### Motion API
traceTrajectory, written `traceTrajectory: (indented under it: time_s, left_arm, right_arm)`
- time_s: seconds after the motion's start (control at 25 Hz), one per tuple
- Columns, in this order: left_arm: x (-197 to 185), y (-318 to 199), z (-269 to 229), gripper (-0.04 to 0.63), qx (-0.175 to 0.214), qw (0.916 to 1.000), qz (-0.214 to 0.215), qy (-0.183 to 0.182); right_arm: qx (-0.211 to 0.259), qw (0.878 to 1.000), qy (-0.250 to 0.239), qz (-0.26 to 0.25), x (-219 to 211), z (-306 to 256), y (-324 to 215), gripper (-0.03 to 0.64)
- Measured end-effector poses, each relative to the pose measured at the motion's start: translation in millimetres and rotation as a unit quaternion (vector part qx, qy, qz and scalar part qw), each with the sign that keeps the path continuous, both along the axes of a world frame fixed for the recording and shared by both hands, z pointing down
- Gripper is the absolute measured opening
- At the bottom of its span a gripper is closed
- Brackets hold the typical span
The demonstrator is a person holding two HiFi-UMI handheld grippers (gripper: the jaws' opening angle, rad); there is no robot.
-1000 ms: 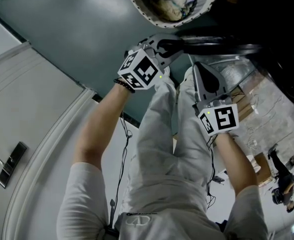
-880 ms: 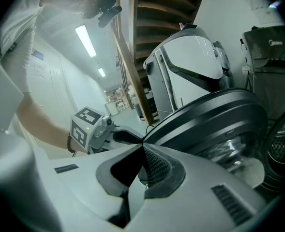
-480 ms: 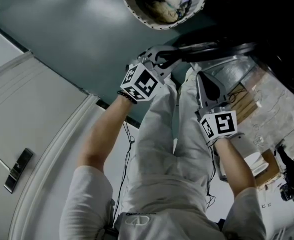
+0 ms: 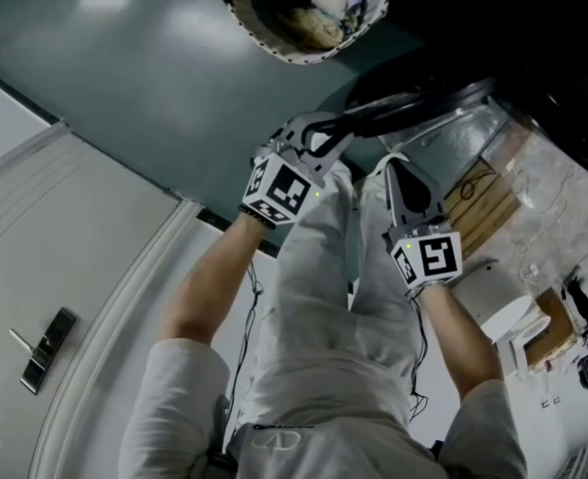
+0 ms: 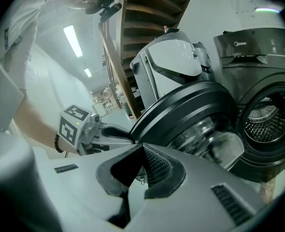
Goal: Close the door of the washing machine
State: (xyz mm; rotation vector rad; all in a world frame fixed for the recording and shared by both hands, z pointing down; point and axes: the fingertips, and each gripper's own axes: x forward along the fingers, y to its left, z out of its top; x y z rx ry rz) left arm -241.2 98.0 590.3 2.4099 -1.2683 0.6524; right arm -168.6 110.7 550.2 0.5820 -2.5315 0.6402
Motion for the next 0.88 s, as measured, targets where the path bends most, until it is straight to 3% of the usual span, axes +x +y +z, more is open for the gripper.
traceTrajectory:
  time_s: [0.88]
  left_arm:
    - [65,30,0,0.072,-0.031,0.9979,-0.056,-0.006]
  right_arm:
    - [-0.008,0.998,0.025,0.048,88,23,24,0.011]
